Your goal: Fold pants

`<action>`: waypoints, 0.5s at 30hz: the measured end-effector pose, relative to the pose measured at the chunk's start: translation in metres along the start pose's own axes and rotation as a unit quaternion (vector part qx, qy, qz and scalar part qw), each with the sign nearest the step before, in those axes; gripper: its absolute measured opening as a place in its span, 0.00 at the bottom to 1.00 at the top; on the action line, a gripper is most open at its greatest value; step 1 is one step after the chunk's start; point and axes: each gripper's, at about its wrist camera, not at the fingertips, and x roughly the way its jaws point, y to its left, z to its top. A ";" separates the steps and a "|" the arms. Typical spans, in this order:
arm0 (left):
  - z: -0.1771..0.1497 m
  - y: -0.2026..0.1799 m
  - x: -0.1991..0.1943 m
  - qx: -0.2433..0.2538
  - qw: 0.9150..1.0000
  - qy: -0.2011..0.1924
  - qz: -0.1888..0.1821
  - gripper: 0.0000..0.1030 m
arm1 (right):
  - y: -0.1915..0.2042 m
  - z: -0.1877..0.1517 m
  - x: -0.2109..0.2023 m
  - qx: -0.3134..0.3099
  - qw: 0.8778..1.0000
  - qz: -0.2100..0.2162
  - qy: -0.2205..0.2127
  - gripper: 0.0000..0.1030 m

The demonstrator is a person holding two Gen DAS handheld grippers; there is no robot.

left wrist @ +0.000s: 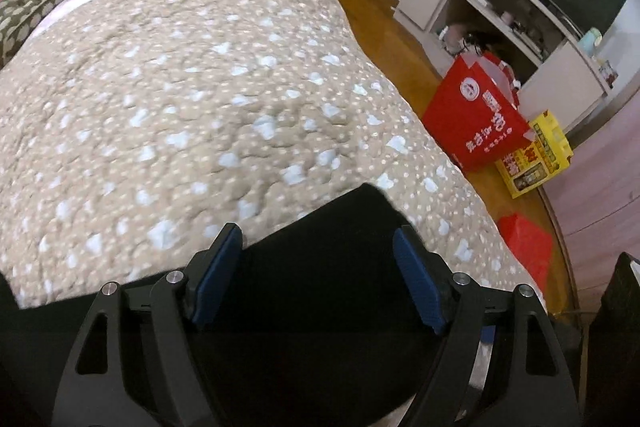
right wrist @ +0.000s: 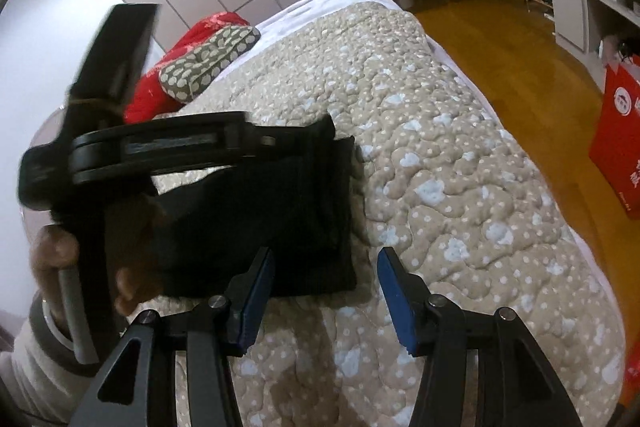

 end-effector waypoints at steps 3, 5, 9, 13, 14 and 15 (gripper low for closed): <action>0.004 -0.014 0.008 0.021 1.000 0.008 -0.002 0.76 | -0.003 0.002 0.004 0.009 1.000 0.006 -0.005 0.50; 0.004 -0.021 0.018 0.035 0.999 0.021 0.003 0.76 | -0.004 0.004 0.007 0.018 1.000 0.012 -0.014 0.50; -0.001 -0.025 0.024 0.062 0.998 0.019 0.022 0.72 | -0.004 0.005 0.014 0.029 0.999 0.021 -0.030 0.44; 0.001 -0.021 0.024 0.062 0.998 0.014 0.015 0.55 | -0.003 0.008 0.022 0.031 0.999 0.034 -0.030 0.18; 0.002 -0.019 0.022 0.061 0.998 0.014 0.008 0.47 | -0.003 0.010 0.022 0.033 0.998 0.039 -0.029 0.16; 0.003 -0.017 0.019 0.057 0.998 0.015 -0.002 0.38 | -0.001 0.012 0.021 0.032 0.998 0.042 -0.028 0.15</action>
